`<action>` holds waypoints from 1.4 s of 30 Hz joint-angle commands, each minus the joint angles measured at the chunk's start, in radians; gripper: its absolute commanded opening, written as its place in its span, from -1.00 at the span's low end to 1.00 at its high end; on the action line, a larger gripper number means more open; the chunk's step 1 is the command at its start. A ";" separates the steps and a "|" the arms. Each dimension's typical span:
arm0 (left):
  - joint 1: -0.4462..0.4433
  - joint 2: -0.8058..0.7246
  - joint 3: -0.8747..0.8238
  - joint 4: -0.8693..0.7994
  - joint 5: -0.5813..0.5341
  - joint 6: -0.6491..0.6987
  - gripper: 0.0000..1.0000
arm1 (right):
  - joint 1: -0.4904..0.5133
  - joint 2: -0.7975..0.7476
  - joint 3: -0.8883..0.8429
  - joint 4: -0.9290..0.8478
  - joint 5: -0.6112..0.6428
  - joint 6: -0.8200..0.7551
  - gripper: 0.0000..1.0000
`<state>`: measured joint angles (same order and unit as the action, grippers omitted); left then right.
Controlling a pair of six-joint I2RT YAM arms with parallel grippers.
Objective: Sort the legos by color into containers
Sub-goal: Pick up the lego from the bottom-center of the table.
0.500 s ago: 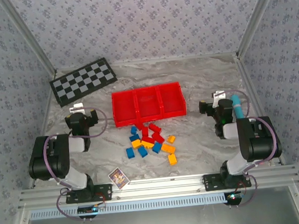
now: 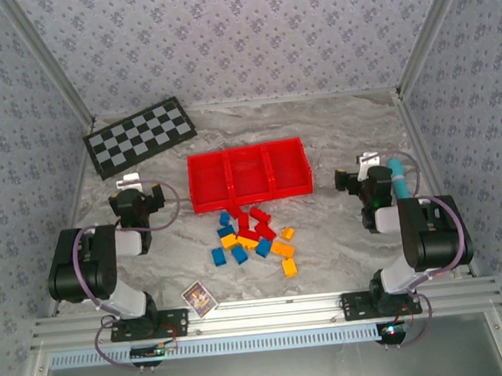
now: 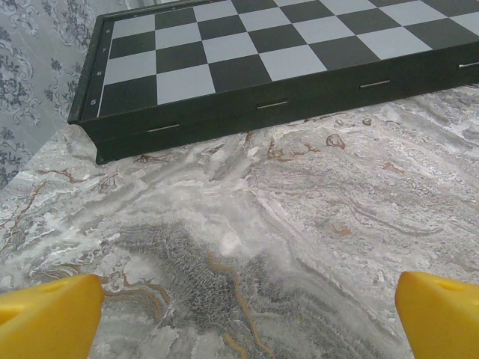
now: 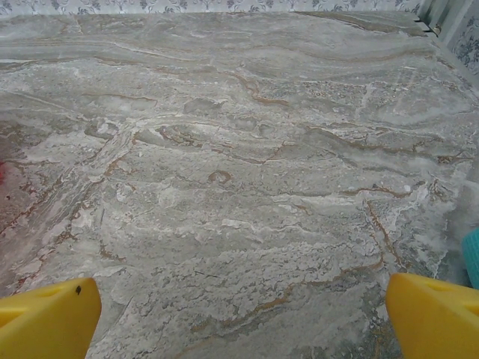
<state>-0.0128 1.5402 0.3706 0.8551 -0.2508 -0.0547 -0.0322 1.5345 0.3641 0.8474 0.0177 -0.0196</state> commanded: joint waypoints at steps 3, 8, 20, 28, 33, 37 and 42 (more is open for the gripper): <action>0.005 -0.008 0.021 -0.002 0.013 -0.019 0.99 | -0.018 -0.001 0.017 0.004 -0.034 0.007 0.99; 0.006 -0.008 0.021 -0.004 0.013 -0.017 0.99 | -0.019 -0.002 0.016 0.005 -0.031 0.006 0.99; -0.006 -0.020 0.019 0.004 0.009 -0.003 1.00 | -0.007 -0.061 -0.037 0.060 0.079 0.028 0.99; -0.121 -0.337 0.305 -0.863 -0.117 -0.254 1.00 | -0.034 -0.376 0.268 -0.812 0.165 0.371 0.99; -0.145 -0.470 0.366 -1.178 -0.044 -0.444 0.99 | -0.037 -0.441 0.416 -1.125 -0.019 0.569 0.99; -0.224 -0.552 0.375 -1.341 0.008 -0.566 1.00 | 0.043 -0.483 0.436 -1.292 -0.163 0.729 0.90; -0.439 -0.600 0.406 -1.417 -0.008 -0.588 0.99 | 0.331 -0.486 0.469 -1.465 -0.075 0.858 0.83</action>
<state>-0.3782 0.9688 0.7330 -0.4339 -0.2710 -0.5823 0.1898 1.0550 0.7910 -0.4114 -0.0666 0.7002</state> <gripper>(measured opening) 0.996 0.916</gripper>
